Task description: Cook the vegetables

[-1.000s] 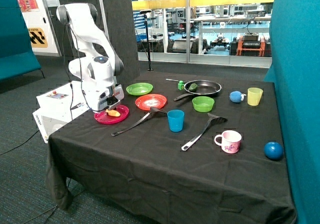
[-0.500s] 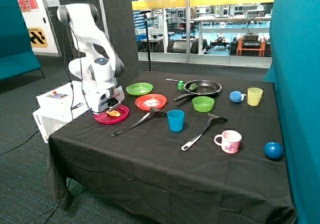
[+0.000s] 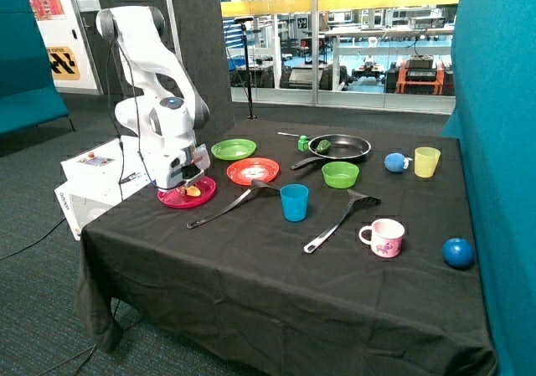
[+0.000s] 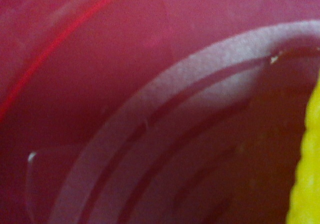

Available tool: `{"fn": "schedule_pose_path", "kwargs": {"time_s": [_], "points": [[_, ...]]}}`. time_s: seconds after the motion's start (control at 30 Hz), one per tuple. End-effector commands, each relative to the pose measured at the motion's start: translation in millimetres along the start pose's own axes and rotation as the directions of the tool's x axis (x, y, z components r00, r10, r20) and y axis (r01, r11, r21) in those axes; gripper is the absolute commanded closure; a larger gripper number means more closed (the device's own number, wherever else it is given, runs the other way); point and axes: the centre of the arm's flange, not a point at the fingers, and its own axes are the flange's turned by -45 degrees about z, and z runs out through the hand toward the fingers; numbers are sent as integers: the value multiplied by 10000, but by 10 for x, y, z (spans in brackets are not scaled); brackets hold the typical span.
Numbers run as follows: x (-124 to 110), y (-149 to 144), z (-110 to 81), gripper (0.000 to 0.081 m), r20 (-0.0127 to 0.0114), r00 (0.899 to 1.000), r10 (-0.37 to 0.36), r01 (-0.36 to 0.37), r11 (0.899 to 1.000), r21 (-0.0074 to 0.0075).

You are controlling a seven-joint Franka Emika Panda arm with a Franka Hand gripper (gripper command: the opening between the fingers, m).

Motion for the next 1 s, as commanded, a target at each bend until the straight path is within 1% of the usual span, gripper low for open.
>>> {"fn": "schedule_pose_path", "kwargs": {"time_s": [0.0,0.17,0.43,0.57,0.87,0.93,0.97], "points": [[-10,-34,-19,808,13,10000,-82,82,10000,13],[21,-69,-101,808,13,9999,-150,149,9999,13],[189,-129,-364,808,13,9992,-412,412,9992,13],[268,-205,-464,808,13,9984,-558,558,9984,13],[442,-535,-658,808,11,9896,-1439,1439,9896,14],[481,-626,-690,808,11,9863,-1650,1650,9863,15],[503,-695,-712,808,11,9818,-1901,1901,9818,15]]}}
